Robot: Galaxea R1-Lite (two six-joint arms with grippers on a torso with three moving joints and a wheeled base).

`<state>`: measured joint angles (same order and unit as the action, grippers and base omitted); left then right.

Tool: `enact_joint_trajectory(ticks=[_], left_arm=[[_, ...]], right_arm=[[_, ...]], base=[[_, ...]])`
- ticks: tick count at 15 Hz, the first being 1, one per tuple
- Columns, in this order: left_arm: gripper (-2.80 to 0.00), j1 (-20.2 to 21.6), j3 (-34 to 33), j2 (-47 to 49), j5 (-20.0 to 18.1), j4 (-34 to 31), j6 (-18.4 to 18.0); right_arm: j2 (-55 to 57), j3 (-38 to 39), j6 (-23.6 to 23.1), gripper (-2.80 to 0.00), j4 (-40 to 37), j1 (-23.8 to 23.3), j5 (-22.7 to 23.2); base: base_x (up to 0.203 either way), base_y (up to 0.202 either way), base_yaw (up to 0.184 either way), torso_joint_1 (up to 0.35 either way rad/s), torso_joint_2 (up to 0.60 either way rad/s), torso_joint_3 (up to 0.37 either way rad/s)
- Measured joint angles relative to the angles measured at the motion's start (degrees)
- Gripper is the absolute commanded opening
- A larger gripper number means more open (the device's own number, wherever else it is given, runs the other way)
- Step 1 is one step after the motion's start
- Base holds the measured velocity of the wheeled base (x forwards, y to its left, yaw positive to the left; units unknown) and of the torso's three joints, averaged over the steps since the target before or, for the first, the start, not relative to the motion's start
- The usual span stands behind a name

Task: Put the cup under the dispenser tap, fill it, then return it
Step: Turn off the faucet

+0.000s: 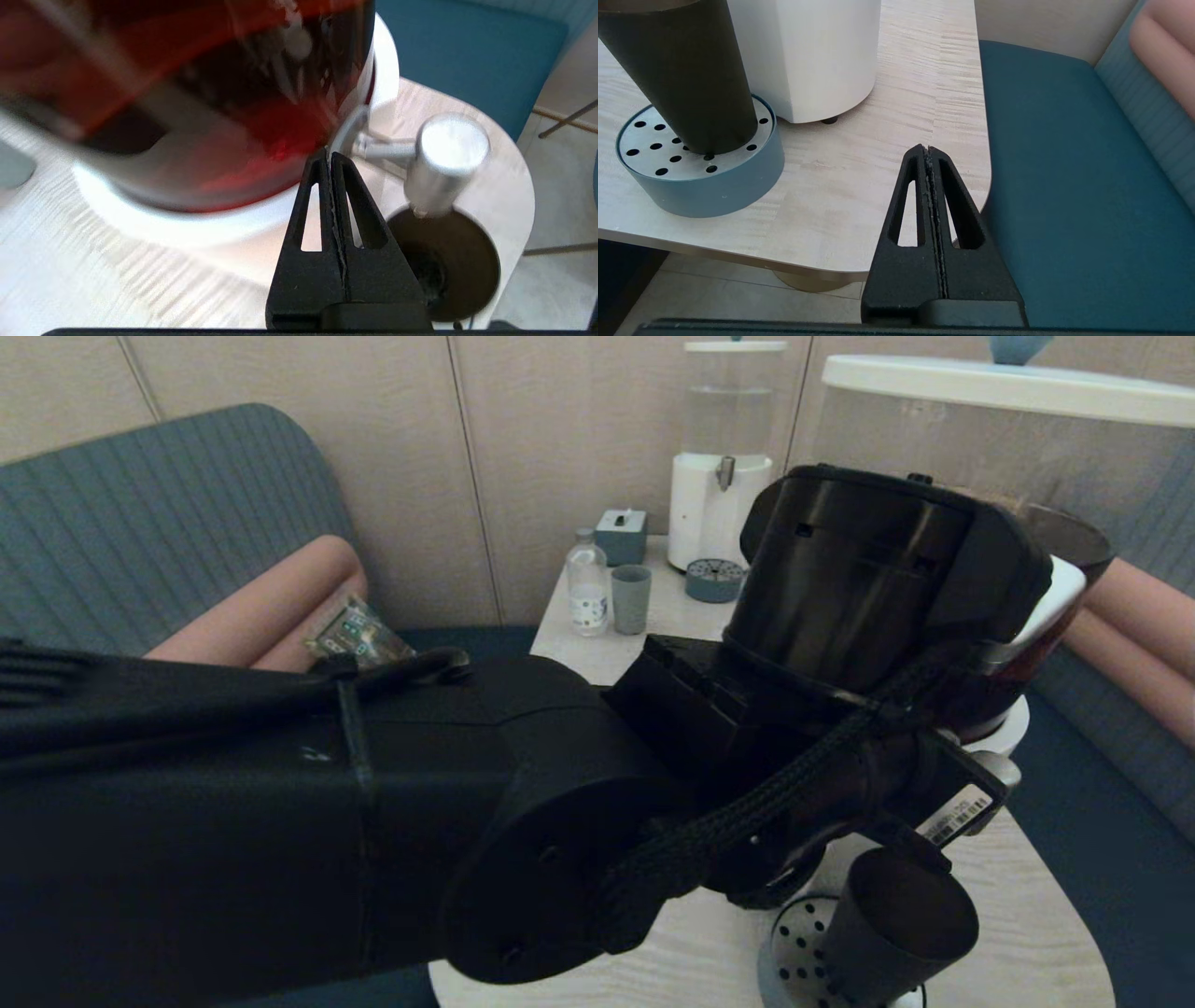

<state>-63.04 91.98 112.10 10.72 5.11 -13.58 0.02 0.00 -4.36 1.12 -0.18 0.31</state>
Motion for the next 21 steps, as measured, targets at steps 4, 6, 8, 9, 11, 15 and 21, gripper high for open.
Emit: enact_joint_trajectory(ticks=[4, 6, 8, 9, 11, 15, 21], left_arm=[[-2.8, 0.0, -4.6, -4.2, 1.4, -0.5, 0.0], [-2.8, 0.0, -6.2, -5.3, 1.4, -0.5, 0.1], [-2.8, 0.0, -6.4, -5.5, 1.3, -0.5, 0.2], [-2.8, 0.0, -6.3, -5.3, 1.3, -0.6, 0.2], [-2.8, 0.0, -6.1, -4.7, 1.2, -0.7, 0.2], [-2.8, 0.0, -4.3, -2.6, 1.0, -0.8, -0.1], [-2.8, 0.0, -1.6, -0.2, 1.0, -1.0, -0.1]], right_arm=[[0.0, 0.0, 0.0, -2.8, 0.0, 0.0, 0.0], [0.0, 0.0, 0.0, -2.8, 0.0, 0.0, 0.0], [0.0, 0.0, 0.0, -2.8, 0.0, 0.0, 0.0], [0.0, 0.0, 0.0, -2.8, 0.0, 0.0, 0.0], [0.0, 0.0, 0.0, -2.8, 0.0, 0.0, 0.0], [0.0, 0.0, 0.0, -2.8, 0.0, 0.0, 0.0], [0.0, 0.0, 0.0, -2.8, 0.0, 0.0, 0.0]], base=[[0.0, 0.0, 0.0, 0.0, 0.0, 0.0], [0.0, 0.0, 0.0, 0.0, 0.0, 0.0], [0.0, 0.0, 0.0, 0.0, 0.0, 0.0], [0.0, 0.0, 0.0, 0.0, 0.0, 0.0], [0.0, 0.0, 0.0, 0.0, 0.0, 0.0], [0.0, 0.0, 0.0, 0.0, 0.0, 0.0], [0.0, 0.0, 0.0, 0.0, 0.0, 0.0]])
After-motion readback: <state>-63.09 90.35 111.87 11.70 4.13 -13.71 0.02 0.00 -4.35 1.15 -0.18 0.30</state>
